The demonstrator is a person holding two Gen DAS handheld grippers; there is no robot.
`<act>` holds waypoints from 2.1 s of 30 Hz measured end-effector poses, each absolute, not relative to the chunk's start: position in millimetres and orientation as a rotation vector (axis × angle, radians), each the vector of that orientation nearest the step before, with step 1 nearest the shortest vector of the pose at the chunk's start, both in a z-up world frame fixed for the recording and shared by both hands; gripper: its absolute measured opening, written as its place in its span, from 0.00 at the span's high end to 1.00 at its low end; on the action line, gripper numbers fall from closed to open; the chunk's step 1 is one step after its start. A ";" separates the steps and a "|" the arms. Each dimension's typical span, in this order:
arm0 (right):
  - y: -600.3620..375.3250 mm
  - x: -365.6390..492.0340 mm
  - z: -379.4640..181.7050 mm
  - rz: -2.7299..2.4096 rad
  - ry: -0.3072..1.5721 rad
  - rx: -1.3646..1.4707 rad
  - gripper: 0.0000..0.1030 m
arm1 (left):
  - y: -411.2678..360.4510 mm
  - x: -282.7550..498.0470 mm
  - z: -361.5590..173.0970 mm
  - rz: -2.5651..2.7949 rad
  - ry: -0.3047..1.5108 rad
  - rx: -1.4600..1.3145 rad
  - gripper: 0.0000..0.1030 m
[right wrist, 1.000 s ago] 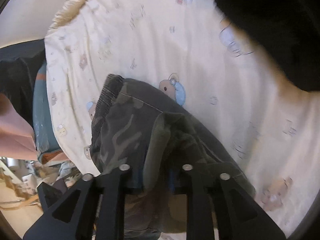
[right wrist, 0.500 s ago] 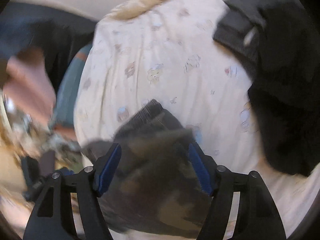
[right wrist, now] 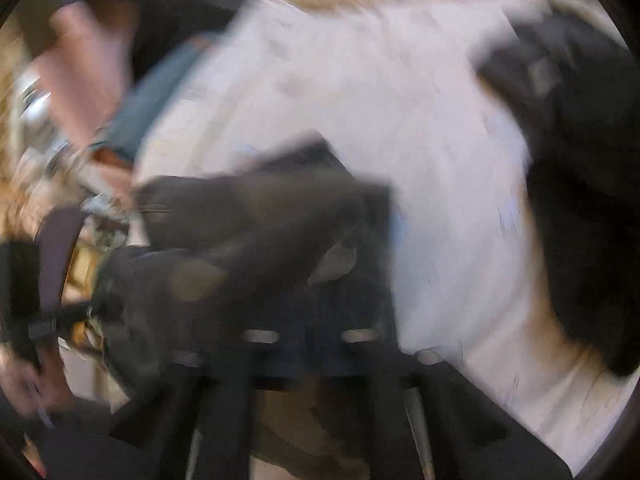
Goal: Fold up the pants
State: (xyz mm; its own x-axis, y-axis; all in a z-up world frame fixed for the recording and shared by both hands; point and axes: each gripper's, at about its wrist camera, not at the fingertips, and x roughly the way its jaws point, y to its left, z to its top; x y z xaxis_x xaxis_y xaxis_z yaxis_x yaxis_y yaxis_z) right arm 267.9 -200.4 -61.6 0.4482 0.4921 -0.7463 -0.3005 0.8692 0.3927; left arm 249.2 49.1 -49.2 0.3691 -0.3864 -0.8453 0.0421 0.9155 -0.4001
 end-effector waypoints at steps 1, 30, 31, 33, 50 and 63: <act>-200.6 262.9 -49.8 0.510 0.944 0.211 0.98 | 47.6 251.6 -43.7 -0.300 1.148 -0.333 0.98; -194.4 439.1 -101.7 0.154 1.135 0.040 0.83 | 81.1 430.1 -107.4 0.029 1.209 -0.178 0.54; -204.8 432.6 -85.6 0.161 1.104 0.084 0.82 | 86.3 425.0 -96.8 0.048 1.192 -0.194 0.43; -221.1 417.0 -61.9 0.186 1.047 0.165 0.80 | 95.8 409.4 -72.7 0.049 1.143 -0.232 0.42; -202.0 383.2 -117.5 0.102 1.051 0.113 0.53 | 76.0 363.0 -116.2 0.105 1.113 -0.335 0.25; -272.8 288.9 -58.7 0.162 0.907 0.397 0.24 | 80.6 291.7 -53.7 0.112 1.048 -0.292 0.19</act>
State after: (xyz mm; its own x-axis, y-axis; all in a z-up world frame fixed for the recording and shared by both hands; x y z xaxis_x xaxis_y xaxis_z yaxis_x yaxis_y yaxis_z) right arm 288.9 -272.8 -58.7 0.6100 0.3013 -0.7329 0.0295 0.9156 0.4009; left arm 291.7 80.6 -53.7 0.4976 -0.0474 -0.8661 -0.2296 0.9557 -0.1841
